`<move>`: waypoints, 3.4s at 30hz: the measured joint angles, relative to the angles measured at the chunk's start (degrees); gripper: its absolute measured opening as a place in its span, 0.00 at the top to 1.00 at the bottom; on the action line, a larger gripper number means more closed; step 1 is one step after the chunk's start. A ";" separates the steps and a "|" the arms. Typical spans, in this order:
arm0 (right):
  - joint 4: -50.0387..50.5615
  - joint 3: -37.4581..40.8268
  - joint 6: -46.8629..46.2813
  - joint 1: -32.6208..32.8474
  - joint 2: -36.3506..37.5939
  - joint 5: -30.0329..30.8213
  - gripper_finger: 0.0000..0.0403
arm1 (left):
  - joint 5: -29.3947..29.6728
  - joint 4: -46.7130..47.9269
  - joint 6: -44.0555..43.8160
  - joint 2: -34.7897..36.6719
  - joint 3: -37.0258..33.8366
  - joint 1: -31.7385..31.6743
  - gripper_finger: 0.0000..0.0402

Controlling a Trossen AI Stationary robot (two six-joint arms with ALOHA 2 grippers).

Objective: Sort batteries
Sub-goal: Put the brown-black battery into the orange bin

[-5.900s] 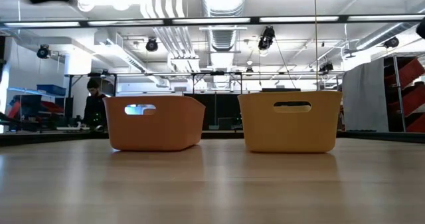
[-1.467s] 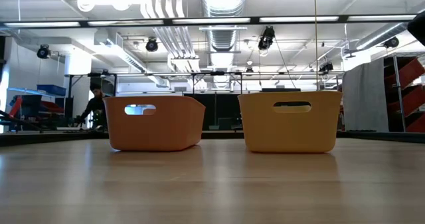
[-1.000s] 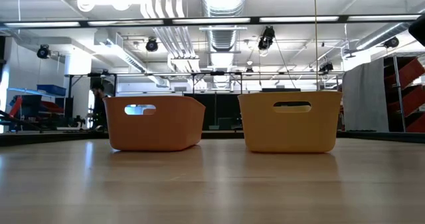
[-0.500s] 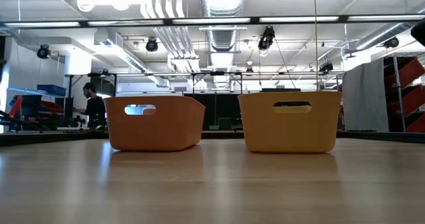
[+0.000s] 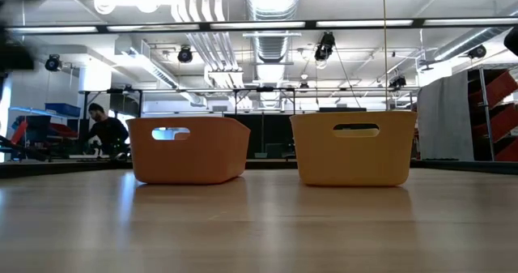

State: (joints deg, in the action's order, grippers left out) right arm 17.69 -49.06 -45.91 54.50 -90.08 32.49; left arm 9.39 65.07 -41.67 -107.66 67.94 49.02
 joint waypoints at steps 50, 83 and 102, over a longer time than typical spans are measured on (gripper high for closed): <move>-0.65 0.00 2.87 -0.11 0.07 -2.49 0.77 | -1.82 0.86 -1.50 -9.94 18.93 -54.10 0.77; -9.84 -2.91 9.26 -0.13 0.37 4.76 0.80 | -6.59 6.49 -62.31 -7.84 31.61 8.96 0.58; -12.02 -2.91 3.00 2.38 0.35 8.26 0.76 | -23.67 7.33 -49.12 -8.60 19.98 8.77 0.50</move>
State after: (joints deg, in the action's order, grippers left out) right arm 5.67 -51.96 -42.91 56.88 -89.73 40.75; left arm -14.28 72.41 -90.78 -116.26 87.92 57.79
